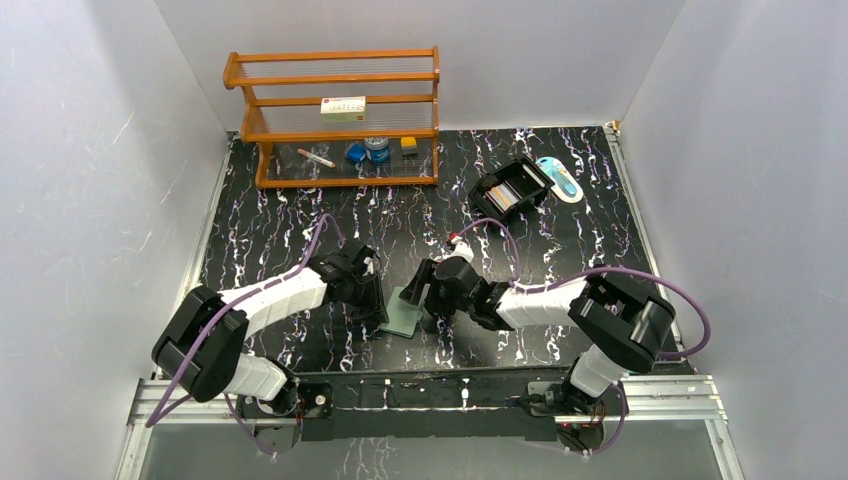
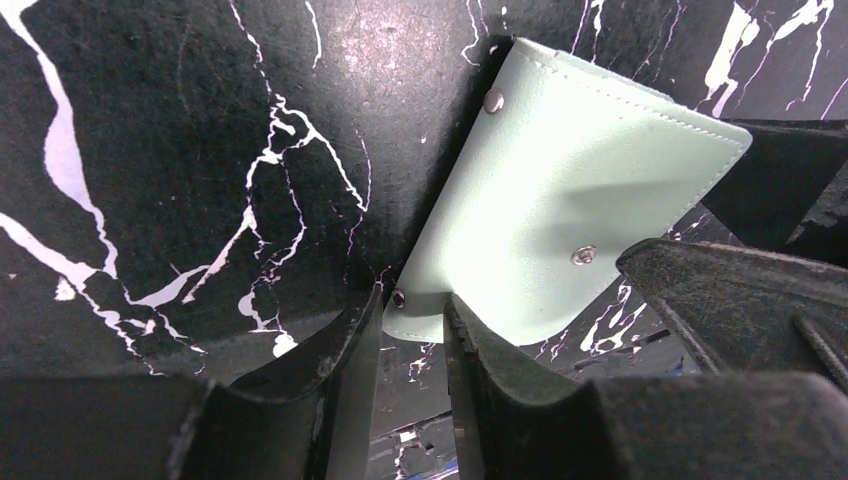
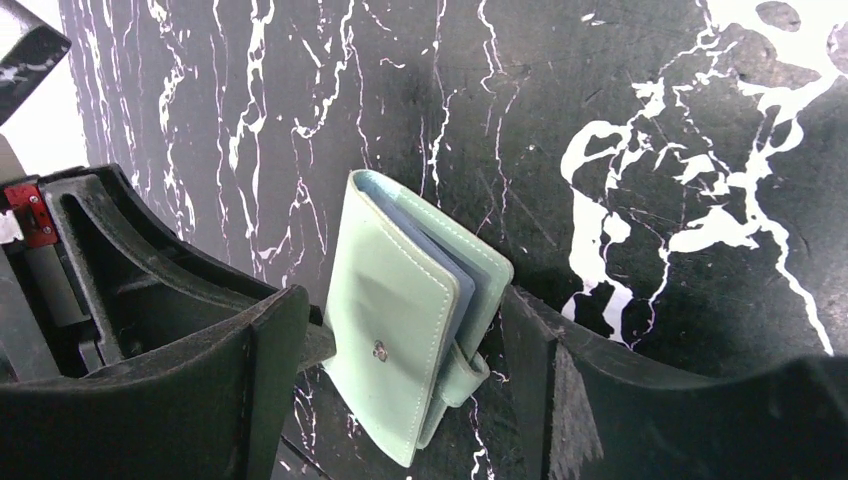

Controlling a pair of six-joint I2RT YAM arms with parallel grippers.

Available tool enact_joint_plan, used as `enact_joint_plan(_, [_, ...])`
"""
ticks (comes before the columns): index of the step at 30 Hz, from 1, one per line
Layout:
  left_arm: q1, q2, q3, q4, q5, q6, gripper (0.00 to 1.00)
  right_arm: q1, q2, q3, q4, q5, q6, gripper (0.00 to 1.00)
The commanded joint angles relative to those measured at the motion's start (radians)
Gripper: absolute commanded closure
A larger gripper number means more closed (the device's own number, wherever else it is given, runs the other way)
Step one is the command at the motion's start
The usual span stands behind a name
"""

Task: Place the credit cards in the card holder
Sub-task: Close the card holder at the center of the board.

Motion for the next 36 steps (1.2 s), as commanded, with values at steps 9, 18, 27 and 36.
enact_joint_plan(9, [0.019,0.026,-0.010,0.019,0.015,0.019,0.74,-0.002,0.055,-0.105,0.395,-0.177,0.138,0.60])
enact_joint_plan(18, [0.084,-0.114,-0.011,0.012,0.165,-0.017,0.56,-0.046,-0.014,-0.160,0.447,-0.200,0.207,1.00])
enact_joint_plan(27, [0.181,-0.306,-0.144,0.212,0.415,-0.157,0.30,-0.091,-0.107,-0.210,0.520,-0.235,0.329,1.00])
enact_joint_plan(36, [0.164,-0.343,-0.030,0.044,0.286,0.178,0.52,-0.105,-0.180,-0.174,0.219,-0.147,0.444,0.99])
